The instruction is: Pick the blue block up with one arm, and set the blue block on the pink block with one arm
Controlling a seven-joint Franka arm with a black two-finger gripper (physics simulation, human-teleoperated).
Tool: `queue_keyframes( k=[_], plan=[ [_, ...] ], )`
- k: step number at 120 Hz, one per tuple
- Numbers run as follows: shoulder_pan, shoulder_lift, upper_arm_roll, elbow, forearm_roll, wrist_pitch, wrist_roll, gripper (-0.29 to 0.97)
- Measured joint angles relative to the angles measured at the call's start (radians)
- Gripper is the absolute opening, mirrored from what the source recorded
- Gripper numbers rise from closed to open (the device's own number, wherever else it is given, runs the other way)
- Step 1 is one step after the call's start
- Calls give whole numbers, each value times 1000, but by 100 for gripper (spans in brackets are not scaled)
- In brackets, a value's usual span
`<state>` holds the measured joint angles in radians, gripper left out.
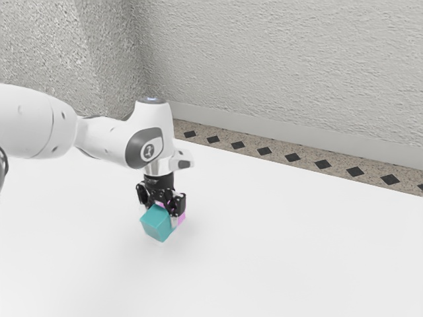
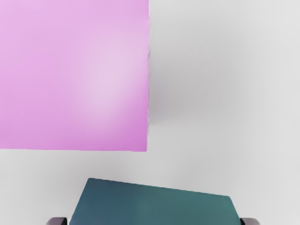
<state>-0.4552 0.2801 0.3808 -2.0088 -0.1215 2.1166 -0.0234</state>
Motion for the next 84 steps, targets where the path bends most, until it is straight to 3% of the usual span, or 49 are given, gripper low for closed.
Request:
queue_keyframes(
  k=[21, 41, 62, 84],
  plan=[
    [59, 2, 33, 110, -23, -78, 45, 35],
    [135, 114, -8, 243, -54, -130, 92, 35],
    [158, 196, -41, 349, -65, -176, 130, 35],
    [181, 225, -75, 384, -68, -204, 161, 35]
  ],
)
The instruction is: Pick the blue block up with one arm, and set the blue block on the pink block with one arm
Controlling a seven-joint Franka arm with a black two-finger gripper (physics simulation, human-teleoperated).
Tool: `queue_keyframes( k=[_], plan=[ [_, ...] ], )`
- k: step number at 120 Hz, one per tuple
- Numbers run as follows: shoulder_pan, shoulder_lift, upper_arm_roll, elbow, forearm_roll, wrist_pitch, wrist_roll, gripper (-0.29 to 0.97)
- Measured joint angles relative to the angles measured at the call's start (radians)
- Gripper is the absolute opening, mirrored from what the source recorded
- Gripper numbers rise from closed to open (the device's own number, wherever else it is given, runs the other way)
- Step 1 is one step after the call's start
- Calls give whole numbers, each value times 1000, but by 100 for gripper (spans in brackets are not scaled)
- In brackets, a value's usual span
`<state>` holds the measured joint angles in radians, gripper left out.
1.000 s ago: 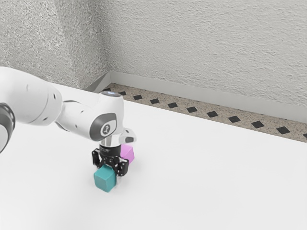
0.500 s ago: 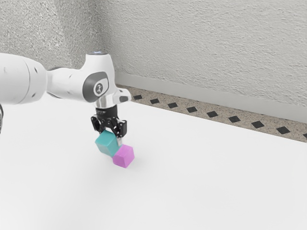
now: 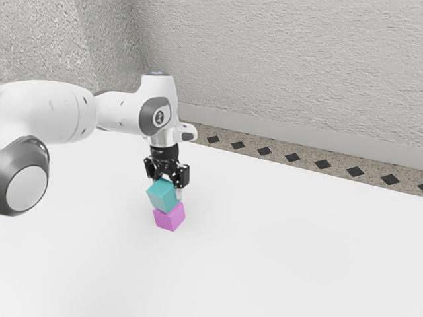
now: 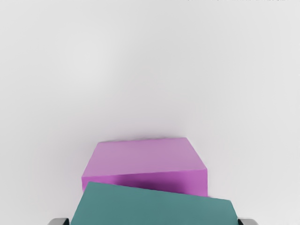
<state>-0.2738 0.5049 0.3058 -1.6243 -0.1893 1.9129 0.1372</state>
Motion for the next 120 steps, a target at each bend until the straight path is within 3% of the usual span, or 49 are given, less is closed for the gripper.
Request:
queue_keyframes(
  k=[25, 53, 69, 80, 87, 102, 120],
  plan=[
    [0, 8, -12, 14, 1, -14, 32, 54],
    [-30, -21, 3, 67, 6, -41, 59, 63],
    [-191, -158, 139, 30, 54, -74, 70, 66],
    [-431, -311, 329, -59, 136, -91, 68, 66],
    [-533, -401, 389, -95, 203, -113, 61, 67],
    [-567, -467, 417, -126, 287, -165, 37, 67],
    [-560, -474, 420, -134, 327, -197, 13, 68]
  ],
)
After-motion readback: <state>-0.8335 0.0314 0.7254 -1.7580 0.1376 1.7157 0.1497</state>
